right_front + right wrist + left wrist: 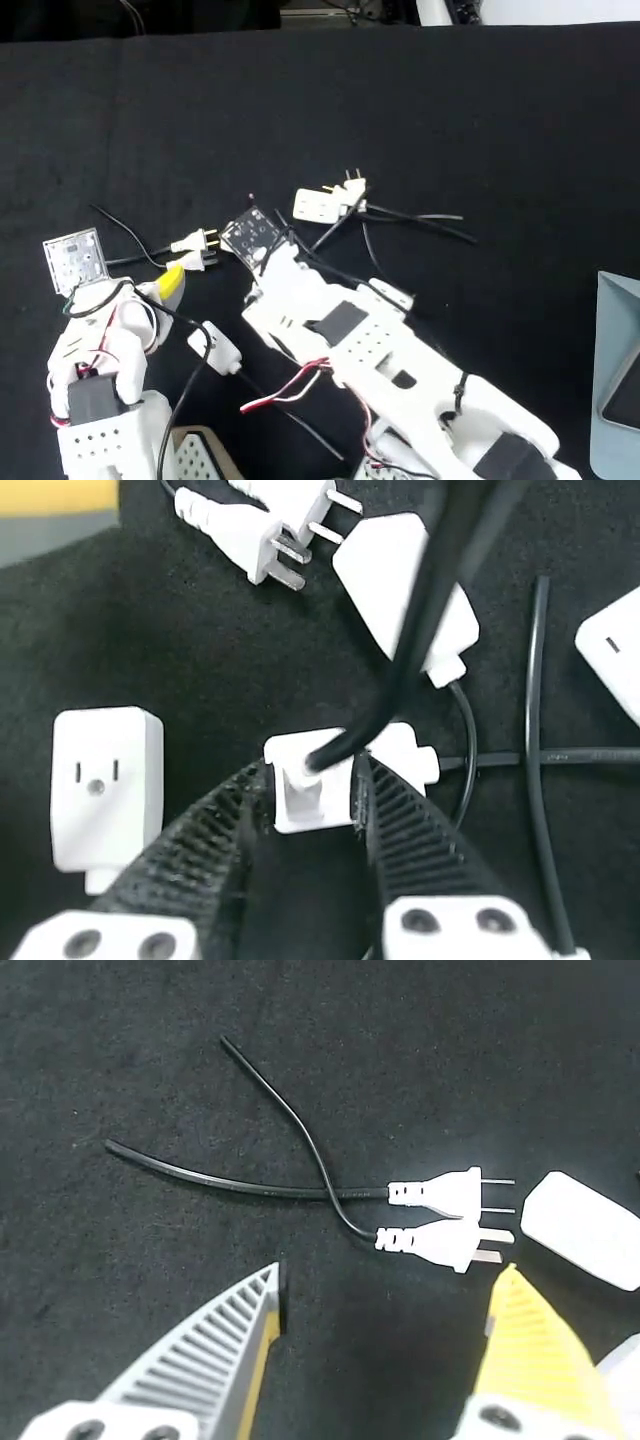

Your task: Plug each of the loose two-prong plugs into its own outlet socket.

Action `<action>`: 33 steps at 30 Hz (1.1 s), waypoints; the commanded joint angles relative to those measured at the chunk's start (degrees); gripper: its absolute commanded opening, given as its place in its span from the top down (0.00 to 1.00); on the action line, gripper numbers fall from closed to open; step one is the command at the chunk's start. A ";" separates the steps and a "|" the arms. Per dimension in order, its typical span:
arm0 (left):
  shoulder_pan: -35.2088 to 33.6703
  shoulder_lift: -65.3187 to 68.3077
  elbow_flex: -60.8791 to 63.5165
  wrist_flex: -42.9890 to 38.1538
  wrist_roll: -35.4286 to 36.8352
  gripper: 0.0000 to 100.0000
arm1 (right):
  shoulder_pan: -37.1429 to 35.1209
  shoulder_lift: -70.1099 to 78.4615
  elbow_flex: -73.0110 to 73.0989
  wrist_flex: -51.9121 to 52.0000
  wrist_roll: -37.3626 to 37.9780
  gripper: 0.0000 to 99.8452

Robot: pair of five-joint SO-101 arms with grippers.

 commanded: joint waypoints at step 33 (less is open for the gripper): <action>-0.57 -0.53 2.86 0.09 -4.66 0.67 | 0.44 -7.87 -0.22 -1.58 -0.09 0.99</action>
